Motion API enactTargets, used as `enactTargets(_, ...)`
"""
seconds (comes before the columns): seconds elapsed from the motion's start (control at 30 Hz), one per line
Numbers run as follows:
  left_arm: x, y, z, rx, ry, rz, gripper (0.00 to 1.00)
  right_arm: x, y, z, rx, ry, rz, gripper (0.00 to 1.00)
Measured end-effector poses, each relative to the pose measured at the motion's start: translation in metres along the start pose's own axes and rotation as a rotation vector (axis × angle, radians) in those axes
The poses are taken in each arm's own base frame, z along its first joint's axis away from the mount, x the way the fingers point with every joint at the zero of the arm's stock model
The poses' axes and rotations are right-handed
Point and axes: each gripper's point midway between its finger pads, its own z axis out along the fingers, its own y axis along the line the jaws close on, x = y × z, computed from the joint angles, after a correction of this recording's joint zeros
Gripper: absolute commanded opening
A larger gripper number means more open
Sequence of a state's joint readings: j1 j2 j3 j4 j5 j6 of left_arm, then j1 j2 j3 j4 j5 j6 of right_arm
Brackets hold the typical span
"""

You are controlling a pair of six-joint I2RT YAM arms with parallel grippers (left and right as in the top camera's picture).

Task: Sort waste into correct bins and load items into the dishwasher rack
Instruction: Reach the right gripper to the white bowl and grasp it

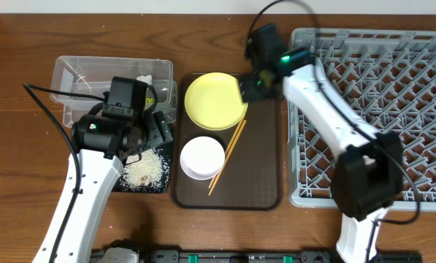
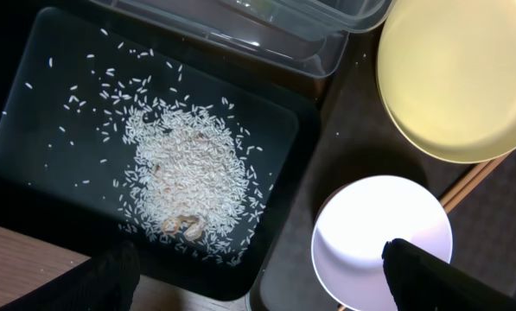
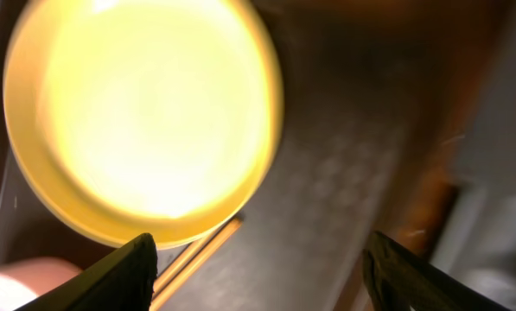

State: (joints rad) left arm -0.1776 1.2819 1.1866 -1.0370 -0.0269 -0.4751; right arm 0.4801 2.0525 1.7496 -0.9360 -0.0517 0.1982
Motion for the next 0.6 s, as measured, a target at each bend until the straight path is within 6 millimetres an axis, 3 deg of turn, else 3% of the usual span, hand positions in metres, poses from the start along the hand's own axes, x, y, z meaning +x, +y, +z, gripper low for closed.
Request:
enactTargets(0.17,0.0,0.0,0.0,0.0,0.0,0.0,0.92,0.012,0.024,0.009,0.01,0.031,-0.022,0.7)
enactTargets(0.5,0.0,0.0,0.0,0.0,0.0,0.0,0.93,0.011,0.026,0.009,0.039,0.017,0.018,0.68)
enactTargets(0.6,-0.001,0.001,0.0,-0.008,-0.004,0.0,0.92,0.026,0.037,0.009,-0.026,0.084,0.014,0.68)
